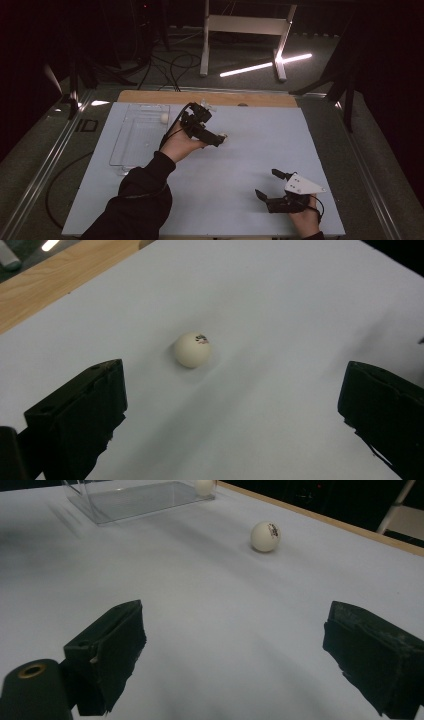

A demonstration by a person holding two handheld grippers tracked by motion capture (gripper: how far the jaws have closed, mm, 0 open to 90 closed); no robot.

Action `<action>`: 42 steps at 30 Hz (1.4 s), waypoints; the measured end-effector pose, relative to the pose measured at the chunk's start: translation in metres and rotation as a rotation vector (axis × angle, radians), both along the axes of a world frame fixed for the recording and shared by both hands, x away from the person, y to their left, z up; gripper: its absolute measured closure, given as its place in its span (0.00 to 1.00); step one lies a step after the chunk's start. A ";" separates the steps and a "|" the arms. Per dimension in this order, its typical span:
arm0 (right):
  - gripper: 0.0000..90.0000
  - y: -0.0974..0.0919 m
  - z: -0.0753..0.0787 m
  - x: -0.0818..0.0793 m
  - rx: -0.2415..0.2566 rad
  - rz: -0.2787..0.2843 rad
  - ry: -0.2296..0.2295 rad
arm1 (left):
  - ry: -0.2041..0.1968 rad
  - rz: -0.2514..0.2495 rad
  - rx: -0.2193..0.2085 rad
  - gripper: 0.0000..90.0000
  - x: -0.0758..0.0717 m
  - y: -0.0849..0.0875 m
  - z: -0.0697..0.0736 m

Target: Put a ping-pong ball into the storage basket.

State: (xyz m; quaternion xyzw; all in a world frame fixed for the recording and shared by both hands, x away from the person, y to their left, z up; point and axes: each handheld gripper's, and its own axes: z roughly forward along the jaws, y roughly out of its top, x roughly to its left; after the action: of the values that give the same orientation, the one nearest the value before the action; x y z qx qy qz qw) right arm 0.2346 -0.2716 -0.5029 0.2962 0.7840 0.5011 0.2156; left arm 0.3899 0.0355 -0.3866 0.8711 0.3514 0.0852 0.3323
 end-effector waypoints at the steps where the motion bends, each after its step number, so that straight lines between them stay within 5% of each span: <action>1: 0.11 0.000 0.000 0.000 0.000 0.000 0.000 | -0.002 0.002 0.008 0.01 0.001 -0.002 -0.001; 15: 0.11 0.000 0.000 0.000 0.001 0.000 0.001 | 0.035 0.008 0.020 0.02 0.008 -0.021 -0.017; 42: 0.11 0.001 0.000 0.000 0.005 0.004 0.002 | 0.097 0.109 0.012 0.02 0.031 -0.043 -0.060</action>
State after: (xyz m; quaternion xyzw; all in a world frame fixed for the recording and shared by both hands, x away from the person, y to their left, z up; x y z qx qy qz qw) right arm 0.2346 -0.2710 -0.5030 0.2956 0.7838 0.5030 0.2129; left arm 0.4212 -0.0073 -0.4469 0.8557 0.4135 0.0630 0.3045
